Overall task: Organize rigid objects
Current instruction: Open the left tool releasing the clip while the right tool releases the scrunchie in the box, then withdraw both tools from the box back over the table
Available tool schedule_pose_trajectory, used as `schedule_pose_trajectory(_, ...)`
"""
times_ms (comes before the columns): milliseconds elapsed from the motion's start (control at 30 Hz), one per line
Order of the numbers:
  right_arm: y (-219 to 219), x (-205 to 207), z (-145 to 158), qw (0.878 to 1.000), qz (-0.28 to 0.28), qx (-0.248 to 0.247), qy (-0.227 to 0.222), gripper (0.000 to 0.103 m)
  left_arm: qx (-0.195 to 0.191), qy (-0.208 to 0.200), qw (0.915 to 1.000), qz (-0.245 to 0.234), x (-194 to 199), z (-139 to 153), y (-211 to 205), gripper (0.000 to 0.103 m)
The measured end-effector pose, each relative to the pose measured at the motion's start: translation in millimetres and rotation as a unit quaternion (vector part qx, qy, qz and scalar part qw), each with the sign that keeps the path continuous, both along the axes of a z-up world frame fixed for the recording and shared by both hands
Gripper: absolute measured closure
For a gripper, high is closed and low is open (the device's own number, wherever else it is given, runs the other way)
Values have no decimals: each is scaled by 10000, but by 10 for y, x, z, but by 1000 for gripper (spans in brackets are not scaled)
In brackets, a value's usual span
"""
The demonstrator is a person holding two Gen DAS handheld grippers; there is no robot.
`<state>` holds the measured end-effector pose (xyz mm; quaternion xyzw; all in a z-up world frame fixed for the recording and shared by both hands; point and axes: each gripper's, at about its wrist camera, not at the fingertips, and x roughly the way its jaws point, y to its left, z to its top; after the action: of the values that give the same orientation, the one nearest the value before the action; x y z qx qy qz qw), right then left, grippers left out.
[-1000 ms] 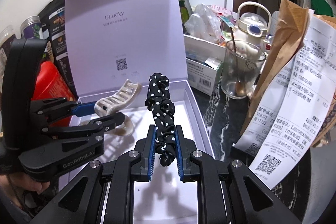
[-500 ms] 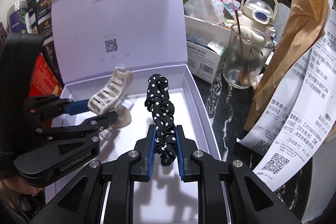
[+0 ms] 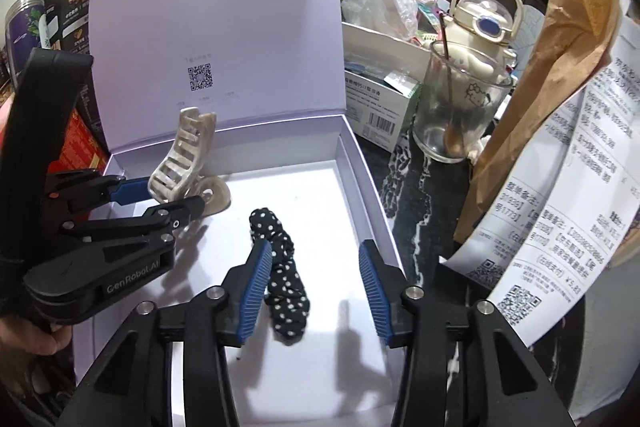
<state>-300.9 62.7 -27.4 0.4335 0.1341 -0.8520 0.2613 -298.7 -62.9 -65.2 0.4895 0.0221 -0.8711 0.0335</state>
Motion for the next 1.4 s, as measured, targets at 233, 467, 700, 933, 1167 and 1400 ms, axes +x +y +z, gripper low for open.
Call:
schedule_pose_trajectory(233, 91, 76, 70, 9999, -101, 45, 92, 53, -191, -32, 9998, 52, 39, 17, 9, 68)
schedule_pose_trajectory(467, 162, 122, 126, 9996, -134, 125, 230, 53, -25, 94, 10000, -6, 105, 103, -1, 16)
schedule_pose_trajectory(700, 248, 286, 272, 9988, -122, 164, 436, 53, -109, 197, 9997, -8, 208, 209, 75, 16)
schedule_pose_trajectory(933, 385, 395, 420, 9983, -178, 33, 554, 53, 36, 404, 9991, -104, 177, 398, 243, 16)
schedule_pose_trajectory(1167, 536, 529, 582, 9972, -273, -66, 687, 53, 77, 561, 9981, -226, 311, 598, 390, 16)
schedule_pose_trajectory(1400, 698, 674, 749, 9956, -403, -200, 816, 51, 33, 780, 9964, -319, 540, 858, 478, 16)
